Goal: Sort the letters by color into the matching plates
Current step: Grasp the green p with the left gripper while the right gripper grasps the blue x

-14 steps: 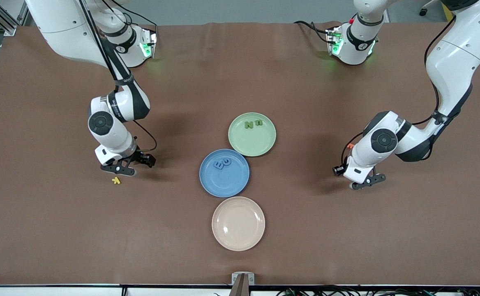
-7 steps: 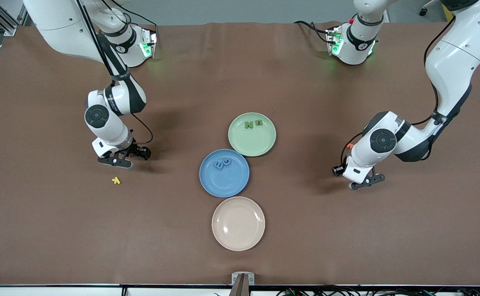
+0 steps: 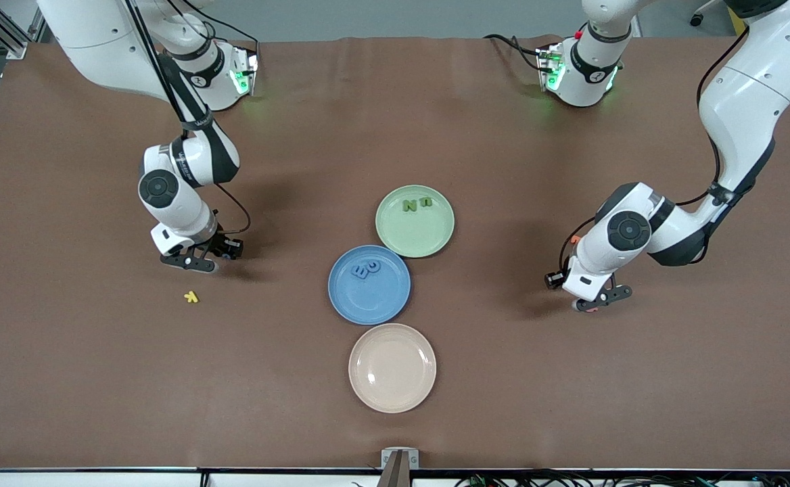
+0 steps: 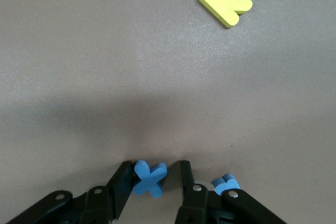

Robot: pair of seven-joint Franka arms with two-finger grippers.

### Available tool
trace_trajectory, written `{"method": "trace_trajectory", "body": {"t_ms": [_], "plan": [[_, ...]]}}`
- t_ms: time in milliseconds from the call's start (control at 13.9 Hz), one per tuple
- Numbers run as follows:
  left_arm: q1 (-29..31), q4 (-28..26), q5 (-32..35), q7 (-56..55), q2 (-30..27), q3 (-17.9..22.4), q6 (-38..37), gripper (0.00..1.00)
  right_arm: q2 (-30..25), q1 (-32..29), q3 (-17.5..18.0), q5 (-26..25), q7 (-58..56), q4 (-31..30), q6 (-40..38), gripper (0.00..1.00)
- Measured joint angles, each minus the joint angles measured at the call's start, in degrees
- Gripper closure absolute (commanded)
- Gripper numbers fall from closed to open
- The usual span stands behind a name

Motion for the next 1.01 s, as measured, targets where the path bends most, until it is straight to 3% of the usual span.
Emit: {"method": "trace_trajectory", "body": {"t_ms": [144,215,646,1005], "plan": [[-0.02,-0.04,0.00,0.00,0.00,-0.02,0.04,0.51,-0.39,0.00,0.08,0.00,0.20,-0.06,-0.20,0.96],[-0.02,-0.05,0.00,0.00,0.00,-0.03,0.04,0.51,-0.70,-0.09,0.06,-0.01,0.39,-0.35,-0.50,0.97],[0.02,-0.19,0.01,0.00,-0.13,-0.18,-0.12,0.76,-0.66,-0.11,0.08,-0.01,1.04,-0.58,-0.35,1.00],[0.17,-0.39,0.01,0.00,-0.51,-0.30,-0.40,0.86,-0.67,-0.11,0.08,-0.01,1.07,-0.58,-0.36,1.00]]}}
